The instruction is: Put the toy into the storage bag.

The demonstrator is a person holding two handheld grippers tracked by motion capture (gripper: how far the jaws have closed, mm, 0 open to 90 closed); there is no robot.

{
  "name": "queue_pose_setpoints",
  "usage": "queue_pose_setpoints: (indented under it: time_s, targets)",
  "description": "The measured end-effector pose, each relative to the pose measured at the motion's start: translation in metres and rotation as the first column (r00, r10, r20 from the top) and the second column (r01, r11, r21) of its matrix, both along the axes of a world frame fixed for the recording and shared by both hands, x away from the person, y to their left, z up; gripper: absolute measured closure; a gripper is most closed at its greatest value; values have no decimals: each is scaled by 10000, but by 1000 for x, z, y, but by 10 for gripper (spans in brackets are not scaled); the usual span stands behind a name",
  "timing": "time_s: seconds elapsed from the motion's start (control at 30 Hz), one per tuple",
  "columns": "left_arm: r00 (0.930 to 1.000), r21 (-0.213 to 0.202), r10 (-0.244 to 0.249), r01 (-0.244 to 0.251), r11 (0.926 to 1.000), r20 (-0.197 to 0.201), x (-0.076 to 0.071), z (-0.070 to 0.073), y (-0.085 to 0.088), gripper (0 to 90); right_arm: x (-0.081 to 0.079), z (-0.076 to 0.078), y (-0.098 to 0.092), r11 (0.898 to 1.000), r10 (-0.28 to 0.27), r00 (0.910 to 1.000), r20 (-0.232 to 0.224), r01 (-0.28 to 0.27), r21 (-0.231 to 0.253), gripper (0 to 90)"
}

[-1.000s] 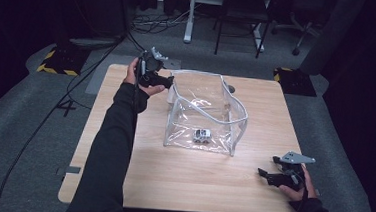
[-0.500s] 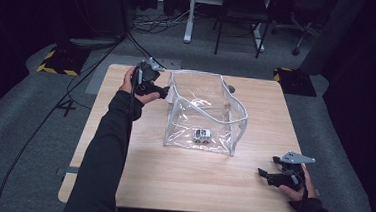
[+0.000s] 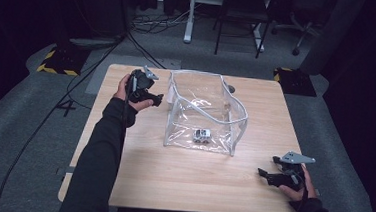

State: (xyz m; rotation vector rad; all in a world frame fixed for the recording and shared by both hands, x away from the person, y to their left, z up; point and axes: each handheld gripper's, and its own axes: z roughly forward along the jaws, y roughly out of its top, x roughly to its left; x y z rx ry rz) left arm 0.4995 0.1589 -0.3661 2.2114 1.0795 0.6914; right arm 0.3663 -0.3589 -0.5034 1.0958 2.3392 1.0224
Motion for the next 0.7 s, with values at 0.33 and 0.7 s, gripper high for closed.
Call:
queue_pose_setpoints:
  time_s: [0.33,0.7]
  targets:
    - [9996,139,-142,145,9998,-231,-10,-11,3,180,0,0,0,10000,-37,10000,-3,37,22,150]
    - [9985,775,-233,271,9966,-495,-22,-27,7,178,0,0,0,10000,-19,10000,-5,19,9,150]
